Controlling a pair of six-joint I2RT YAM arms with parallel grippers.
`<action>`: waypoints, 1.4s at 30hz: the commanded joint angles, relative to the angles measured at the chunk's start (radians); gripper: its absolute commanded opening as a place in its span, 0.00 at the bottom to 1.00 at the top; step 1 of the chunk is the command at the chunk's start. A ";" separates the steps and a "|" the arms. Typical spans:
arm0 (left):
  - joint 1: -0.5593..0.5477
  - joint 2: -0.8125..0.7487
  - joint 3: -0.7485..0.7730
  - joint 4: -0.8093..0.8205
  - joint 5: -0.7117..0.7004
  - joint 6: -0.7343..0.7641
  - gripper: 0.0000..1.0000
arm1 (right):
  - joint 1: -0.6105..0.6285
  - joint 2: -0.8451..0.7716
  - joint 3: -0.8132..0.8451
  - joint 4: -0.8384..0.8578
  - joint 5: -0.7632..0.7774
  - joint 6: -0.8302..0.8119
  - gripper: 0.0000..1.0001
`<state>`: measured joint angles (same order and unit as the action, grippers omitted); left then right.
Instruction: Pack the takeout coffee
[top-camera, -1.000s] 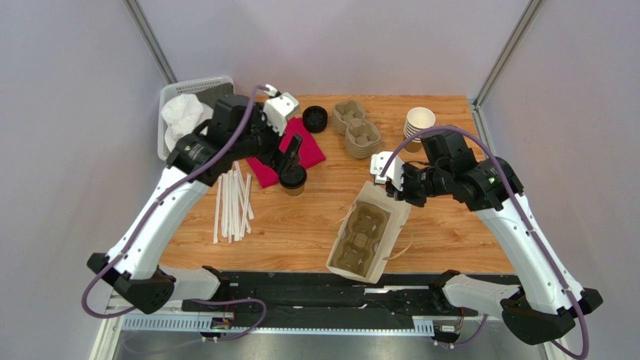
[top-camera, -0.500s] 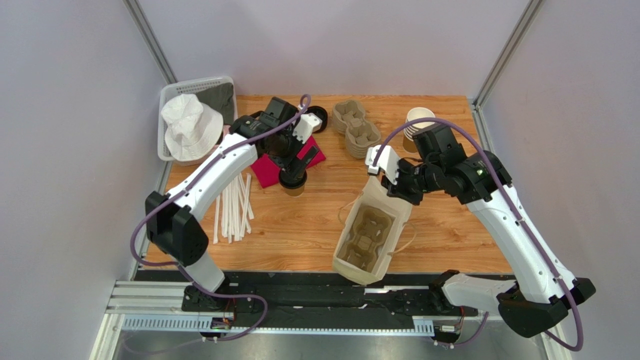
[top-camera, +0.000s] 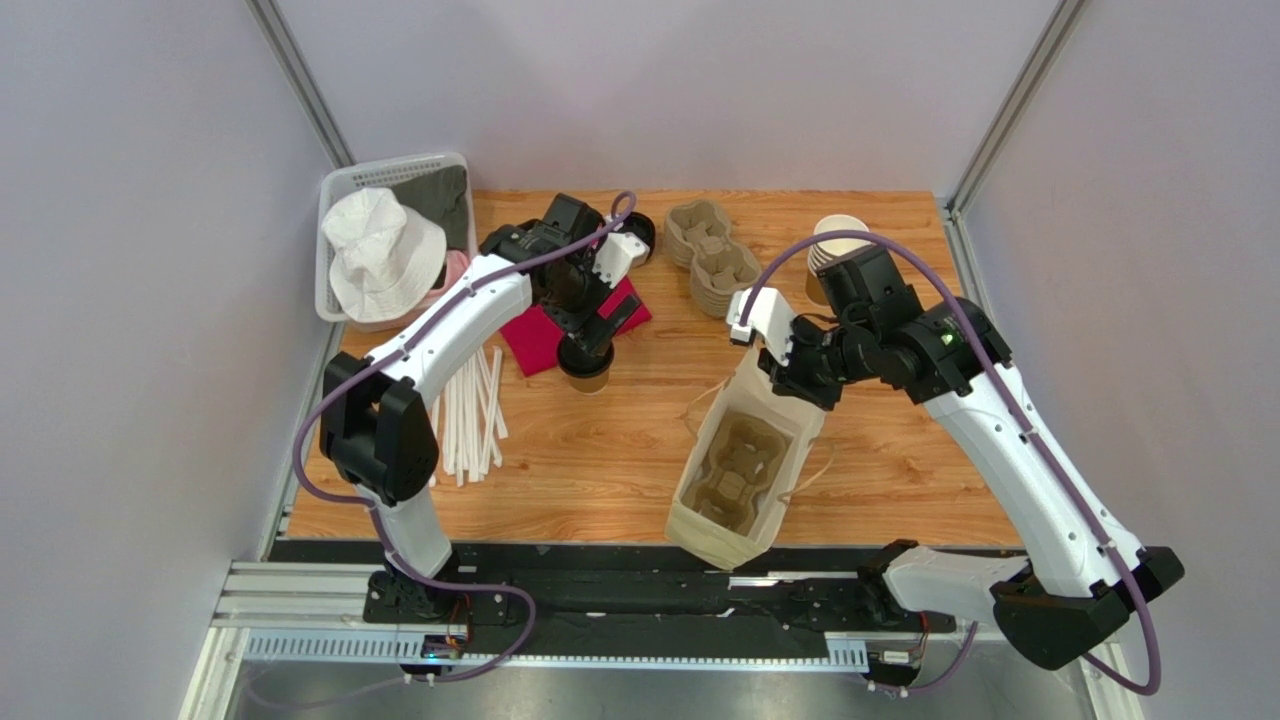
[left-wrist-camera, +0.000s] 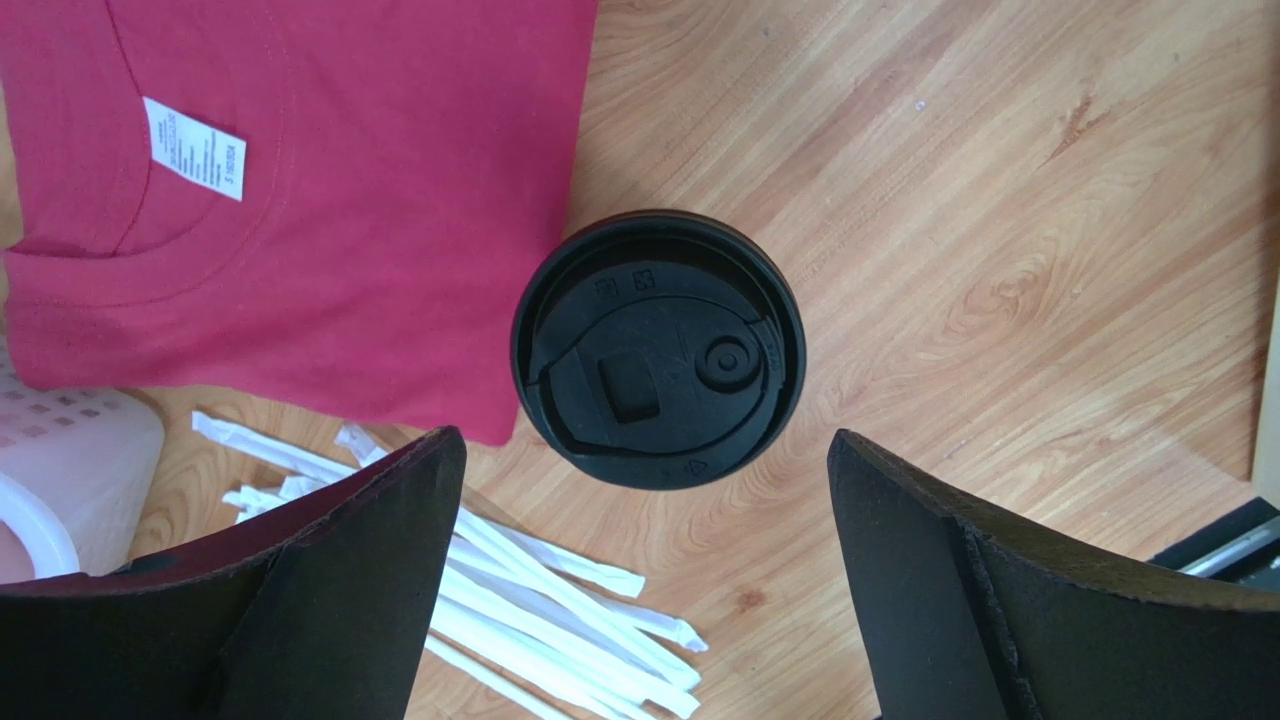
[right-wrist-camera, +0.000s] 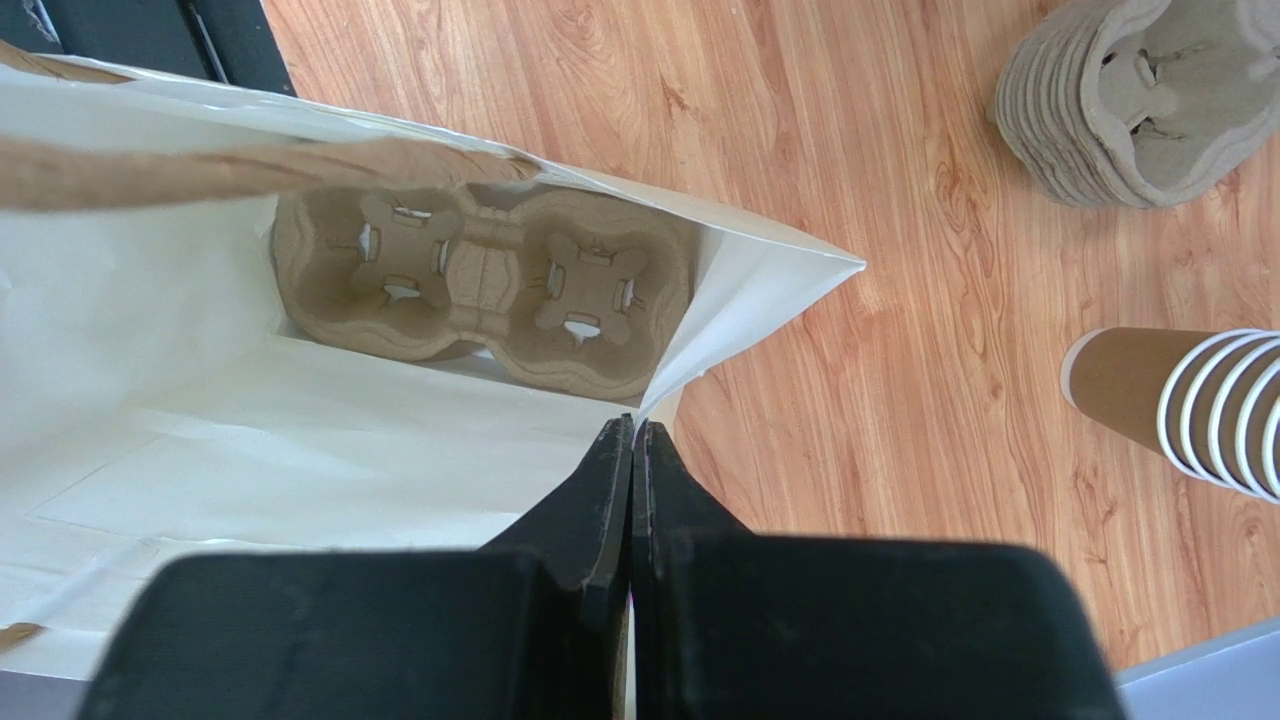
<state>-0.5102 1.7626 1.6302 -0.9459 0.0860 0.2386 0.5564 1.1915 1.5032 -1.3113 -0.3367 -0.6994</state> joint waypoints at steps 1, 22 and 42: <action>0.024 0.017 -0.006 0.070 0.060 0.062 0.99 | -0.004 -0.001 0.002 0.018 0.018 0.028 0.00; 0.065 -0.025 -0.136 0.162 0.245 0.329 0.99 | -0.023 0.030 0.031 -0.009 0.016 0.026 0.00; 0.076 0.003 -0.133 0.136 0.276 0.412 0.89 | -0.049 0.057 0.061 -0.016 -0.005 0.034 0.00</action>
<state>-0.4435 1.7779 1.4796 -0.8032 0.3321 0.6266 0.5152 1.2430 1.5204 -1.3197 -0.3237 -0.6846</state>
